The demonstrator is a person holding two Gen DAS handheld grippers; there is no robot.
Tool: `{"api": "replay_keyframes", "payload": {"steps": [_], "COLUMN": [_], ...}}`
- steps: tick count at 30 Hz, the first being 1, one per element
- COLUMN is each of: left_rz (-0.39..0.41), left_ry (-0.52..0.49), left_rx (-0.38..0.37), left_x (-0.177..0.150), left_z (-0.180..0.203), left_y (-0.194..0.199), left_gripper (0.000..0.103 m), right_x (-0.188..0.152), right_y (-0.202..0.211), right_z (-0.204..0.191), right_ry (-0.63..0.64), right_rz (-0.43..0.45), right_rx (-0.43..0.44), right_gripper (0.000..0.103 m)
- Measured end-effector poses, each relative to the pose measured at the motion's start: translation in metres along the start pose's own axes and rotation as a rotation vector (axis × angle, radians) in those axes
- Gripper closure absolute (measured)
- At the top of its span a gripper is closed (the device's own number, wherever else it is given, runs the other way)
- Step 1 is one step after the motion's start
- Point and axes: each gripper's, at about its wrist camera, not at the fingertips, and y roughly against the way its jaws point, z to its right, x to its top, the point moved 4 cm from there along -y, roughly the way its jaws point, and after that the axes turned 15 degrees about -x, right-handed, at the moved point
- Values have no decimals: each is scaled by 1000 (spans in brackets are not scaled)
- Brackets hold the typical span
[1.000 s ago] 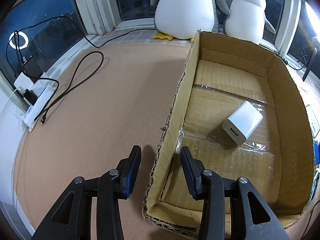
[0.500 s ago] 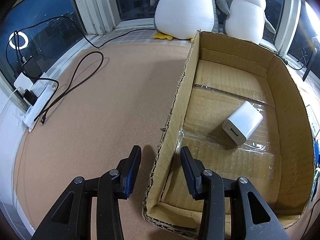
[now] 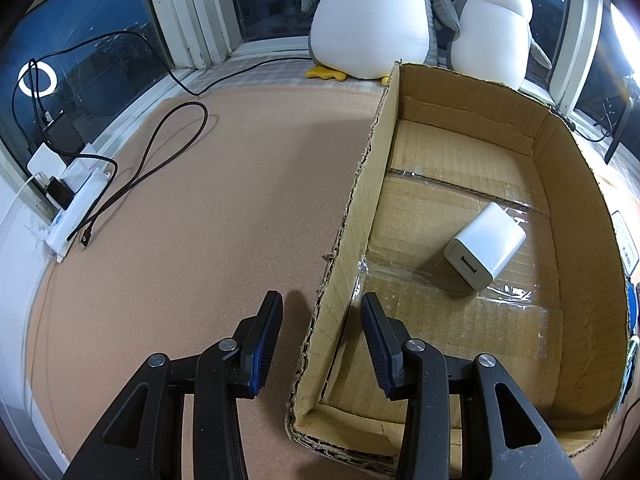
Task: Organize rigid objects
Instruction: 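Move the right tool to the patterned lighter and close on it, then carry the lighter into the box and open the right tool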
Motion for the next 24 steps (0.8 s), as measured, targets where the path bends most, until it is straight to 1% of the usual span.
{"api": "replay_keyframes", "payload": {"steps": [2,7,15,19,24], "left_rz": [0,0,1,1,1], "left_ry": [0,2,1,1,1], "left_rx": [0,-2,-2,-1,0], "left_x": [0,0,0,0,-1], "left_z": [0,0,0,0,0], "left_y": [0,0,0,0,0], "left_gripper": [59,59,59,59,59], "right_x": [0,-1,-7,-7,0], "right_y": [0,0,6,16,40], "right_z": [1,1,4,0,-14], "right_ry": [-7,-28,-80,-91,-81], "right_rz": [-3,0,-1,17,64], "right_rx": [-3,3,50,72,115], "right_gripper": [82,82,82,82,82]}}
